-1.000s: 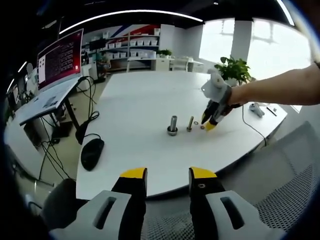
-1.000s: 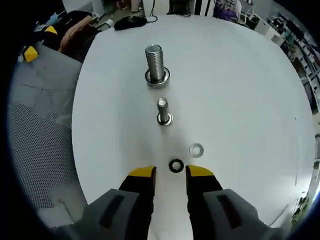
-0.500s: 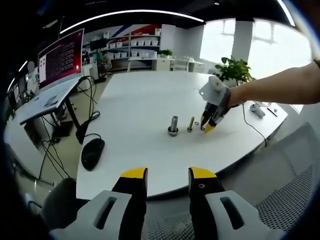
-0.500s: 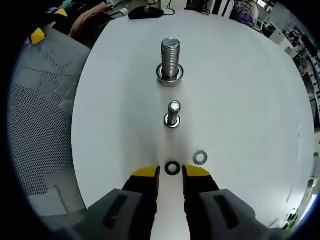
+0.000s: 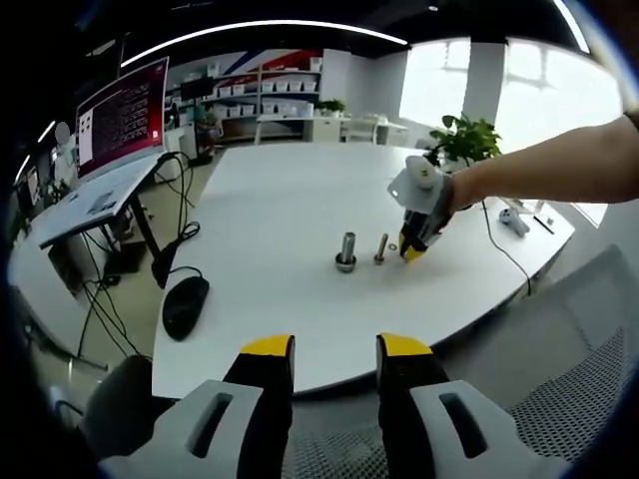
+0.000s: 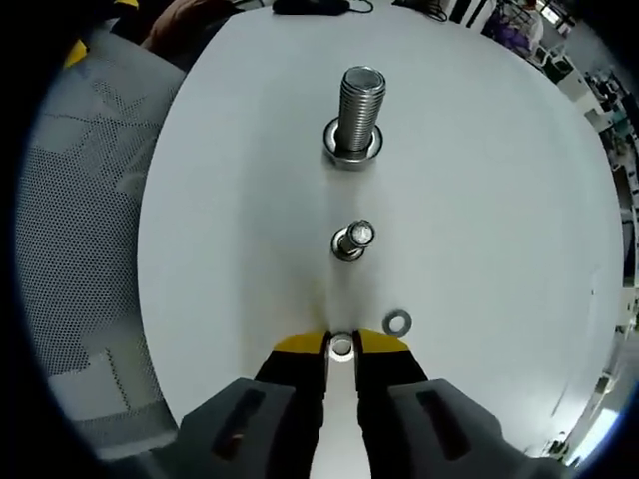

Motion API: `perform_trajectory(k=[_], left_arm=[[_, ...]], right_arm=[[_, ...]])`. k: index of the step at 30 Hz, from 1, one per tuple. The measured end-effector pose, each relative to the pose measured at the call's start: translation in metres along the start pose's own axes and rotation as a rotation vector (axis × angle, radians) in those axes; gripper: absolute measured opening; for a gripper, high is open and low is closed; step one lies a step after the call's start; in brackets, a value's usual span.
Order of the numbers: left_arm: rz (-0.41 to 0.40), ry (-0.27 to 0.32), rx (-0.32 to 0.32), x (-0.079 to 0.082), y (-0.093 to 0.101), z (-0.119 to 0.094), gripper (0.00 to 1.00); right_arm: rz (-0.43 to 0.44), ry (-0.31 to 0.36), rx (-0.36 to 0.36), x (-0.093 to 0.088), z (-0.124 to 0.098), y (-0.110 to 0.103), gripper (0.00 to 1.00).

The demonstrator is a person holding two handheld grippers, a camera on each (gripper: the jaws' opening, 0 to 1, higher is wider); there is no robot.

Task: Place the washer onto the threaded stud by aligning its center hole with the stud, sliding it down to the base, and recovering from edge contact or off-axis alignment until the washer reaches the visible bottom stop.

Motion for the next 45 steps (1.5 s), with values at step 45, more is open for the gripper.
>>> perform_trajectory(k=[45], left_arm=[[0.005,0.001,-0.006,0.0,0.001,0.0,0.31]], right_arm=[[0.181,0.173,0.021,-0.015,-0.006,-0.014,0.25]])
Point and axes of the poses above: the point that each gripper's makers call its tool centre point, and the gripper's own axes: z roughly forward along the fingers, y roughly to its right, x roughly out of its top, the point moved 5 cm from there along -z, roughly backward along the fingers, and after that the axes turned 3 degrees about -y, right-handed, at the moved point
